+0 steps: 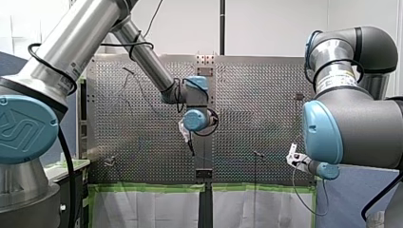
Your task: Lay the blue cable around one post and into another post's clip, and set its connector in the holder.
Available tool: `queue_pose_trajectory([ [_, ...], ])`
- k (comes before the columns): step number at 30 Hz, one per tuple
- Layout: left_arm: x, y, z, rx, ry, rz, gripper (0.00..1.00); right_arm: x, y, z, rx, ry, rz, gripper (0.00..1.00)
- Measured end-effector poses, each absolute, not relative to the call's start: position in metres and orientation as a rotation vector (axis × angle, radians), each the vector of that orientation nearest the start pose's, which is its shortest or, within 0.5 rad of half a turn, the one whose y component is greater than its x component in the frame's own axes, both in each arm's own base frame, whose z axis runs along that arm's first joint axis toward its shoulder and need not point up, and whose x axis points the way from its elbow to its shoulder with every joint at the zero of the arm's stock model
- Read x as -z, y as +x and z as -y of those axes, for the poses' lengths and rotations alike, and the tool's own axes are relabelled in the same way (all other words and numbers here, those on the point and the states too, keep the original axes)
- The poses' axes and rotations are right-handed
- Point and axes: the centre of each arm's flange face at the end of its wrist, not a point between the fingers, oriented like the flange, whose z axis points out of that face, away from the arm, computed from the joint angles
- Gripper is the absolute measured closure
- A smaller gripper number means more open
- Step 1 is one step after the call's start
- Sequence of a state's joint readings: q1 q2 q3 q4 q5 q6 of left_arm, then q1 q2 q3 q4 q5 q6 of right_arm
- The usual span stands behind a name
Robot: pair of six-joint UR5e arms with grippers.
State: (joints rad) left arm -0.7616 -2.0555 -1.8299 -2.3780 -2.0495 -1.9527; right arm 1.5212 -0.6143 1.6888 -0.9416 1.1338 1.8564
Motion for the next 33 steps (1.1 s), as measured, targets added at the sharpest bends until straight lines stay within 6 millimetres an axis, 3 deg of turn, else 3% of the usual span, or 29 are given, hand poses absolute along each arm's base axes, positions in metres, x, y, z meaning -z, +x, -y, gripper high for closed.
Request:
queue_pose_trajectory([
  [20, -0.208, 0.342, 0.406, 0.569, -0.114, -1.521, 0.00, 0.049, 0.146, 0.619, -1.639, 1.456, 1.391, 1.00],
  [33, -0.221, 0.318, 0.367, 0.534, -0.104, -1.513, 0.00, 0.050, 0.147, 0.618, -1.640, 1.460, 1.390, 1.00],
])
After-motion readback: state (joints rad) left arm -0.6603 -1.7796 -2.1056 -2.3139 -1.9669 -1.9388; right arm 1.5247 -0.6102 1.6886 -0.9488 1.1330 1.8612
